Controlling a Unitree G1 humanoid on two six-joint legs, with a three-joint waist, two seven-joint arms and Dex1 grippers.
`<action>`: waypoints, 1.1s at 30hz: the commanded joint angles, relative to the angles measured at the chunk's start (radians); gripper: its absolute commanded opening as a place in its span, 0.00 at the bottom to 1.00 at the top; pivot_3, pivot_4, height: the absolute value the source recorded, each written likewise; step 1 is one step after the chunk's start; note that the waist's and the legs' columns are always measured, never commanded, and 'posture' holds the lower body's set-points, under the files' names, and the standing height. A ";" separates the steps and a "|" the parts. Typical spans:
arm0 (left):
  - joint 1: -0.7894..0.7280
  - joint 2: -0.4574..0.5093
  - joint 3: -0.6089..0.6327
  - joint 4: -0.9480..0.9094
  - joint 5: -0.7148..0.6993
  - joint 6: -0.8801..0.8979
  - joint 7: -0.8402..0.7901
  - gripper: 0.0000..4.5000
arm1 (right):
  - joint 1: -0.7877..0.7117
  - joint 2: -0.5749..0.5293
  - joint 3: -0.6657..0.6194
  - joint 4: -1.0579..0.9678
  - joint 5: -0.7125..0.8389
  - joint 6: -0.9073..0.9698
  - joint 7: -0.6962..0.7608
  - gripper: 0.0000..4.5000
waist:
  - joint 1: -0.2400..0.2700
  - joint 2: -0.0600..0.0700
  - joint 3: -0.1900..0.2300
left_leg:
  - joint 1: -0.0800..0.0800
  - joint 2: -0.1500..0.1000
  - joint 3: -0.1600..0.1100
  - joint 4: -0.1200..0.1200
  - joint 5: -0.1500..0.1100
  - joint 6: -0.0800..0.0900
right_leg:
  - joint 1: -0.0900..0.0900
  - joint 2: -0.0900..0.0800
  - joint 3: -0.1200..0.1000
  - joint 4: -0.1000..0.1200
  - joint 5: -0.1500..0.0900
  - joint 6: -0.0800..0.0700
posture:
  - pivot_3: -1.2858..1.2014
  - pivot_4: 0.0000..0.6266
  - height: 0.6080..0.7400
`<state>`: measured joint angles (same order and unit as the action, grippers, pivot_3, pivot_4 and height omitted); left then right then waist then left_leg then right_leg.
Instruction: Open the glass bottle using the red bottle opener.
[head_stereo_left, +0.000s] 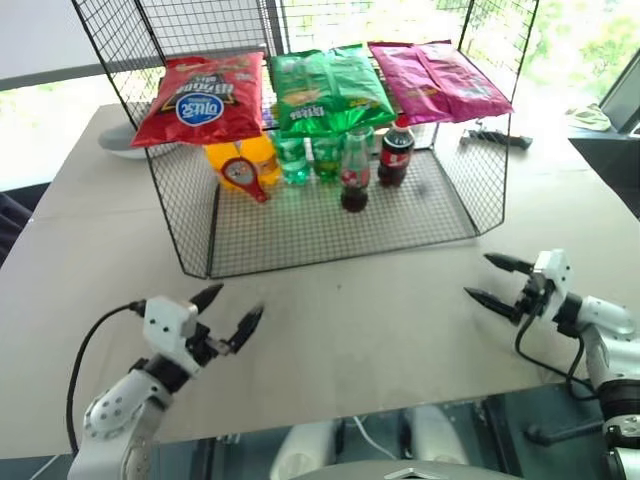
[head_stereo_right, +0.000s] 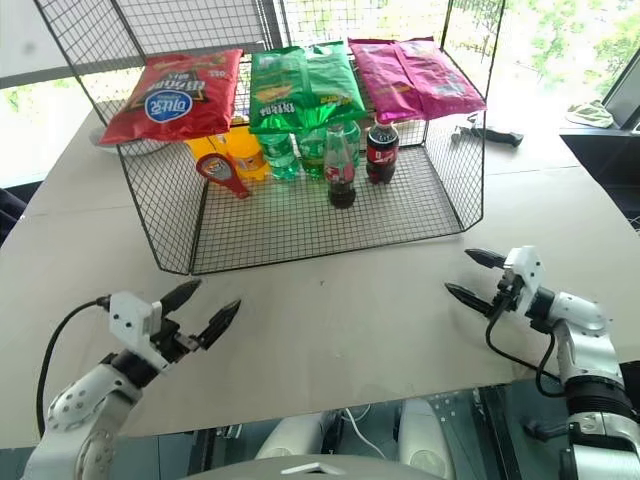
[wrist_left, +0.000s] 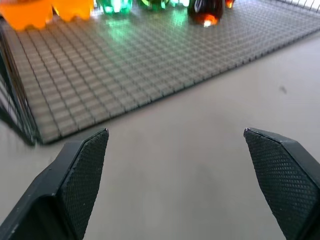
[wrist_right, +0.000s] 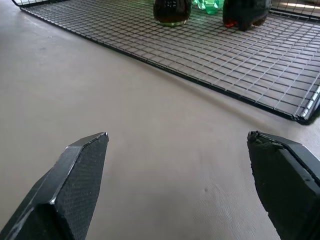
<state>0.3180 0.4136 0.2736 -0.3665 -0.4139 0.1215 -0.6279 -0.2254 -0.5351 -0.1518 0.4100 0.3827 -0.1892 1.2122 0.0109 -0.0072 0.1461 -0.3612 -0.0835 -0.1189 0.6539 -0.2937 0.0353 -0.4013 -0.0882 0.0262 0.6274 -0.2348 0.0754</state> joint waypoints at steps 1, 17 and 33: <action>-0.037 -0.023 -0.007 0.007 0.016 -0.035 0.032 1.00 | 0.000 0.023 0.013 -0.109 0.036 0.039 -0.020 0.99 | -0.001 0.000 0.000 | 0.000 0.000 0.000 0.000 0.000 0.000 | 0.000 0.000 0.000 0.000 0.000 0.000 | 0.52 0.24 1.00; -0.357 -0.091 0.078 0.174 0.045 -0.150 0.230 1.00 | -0.028 0.165 0.132 -0.559 0.124 0.271 -0.212 0.99 | -0.001 0.000 0.000 | -0.001 0.000 -0.002 0.001 0.000 0.000 | -0.002 0.001 -0.001 0.000 0.000 0.000 | 0.52 0.24 1.00; -0.652 -0.061 0.030 0.431 0.084 -0.222 0.222 1.00 | -0.062 0.209 0.187 -0.630 0.127 0.315 -0.282 0.99 | 0.005 -0.002 -0.002 | 0.001 0.000 -0.008 0.001 0.008 -0.012 | -0.003 0.003 -0.006 0.013 0.001 -0.002 | 0.52 0.24 1.00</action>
<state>-0.3157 0.3495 0.3064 0.0260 -0.3358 -0.1077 -0.4098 -0.2717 -0.3300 0.0334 -0.1774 0.4959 0.1297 0.9355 0.0163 -0.0095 0.1443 -0.3599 -0.0838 -0.1279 0.6552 -0.2854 0.0229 -0.4044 -0.0856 0.0194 0.6409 -0.2336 0.0731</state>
